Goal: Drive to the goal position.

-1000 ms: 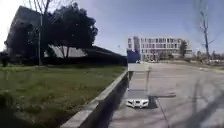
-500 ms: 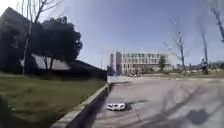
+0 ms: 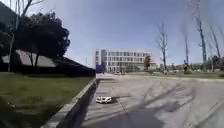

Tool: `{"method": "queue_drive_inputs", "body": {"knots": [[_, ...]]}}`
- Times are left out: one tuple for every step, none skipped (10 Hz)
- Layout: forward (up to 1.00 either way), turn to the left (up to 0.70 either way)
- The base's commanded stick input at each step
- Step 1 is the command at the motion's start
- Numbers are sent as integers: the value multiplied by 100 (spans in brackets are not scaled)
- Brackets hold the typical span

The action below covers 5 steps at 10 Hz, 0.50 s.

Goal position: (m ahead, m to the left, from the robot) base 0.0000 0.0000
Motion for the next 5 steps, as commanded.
{"method": "queue_drive_inputs", "body": {"knots": [[-5,0],[0,0],[0,0],[0,0],[0,0]]}}
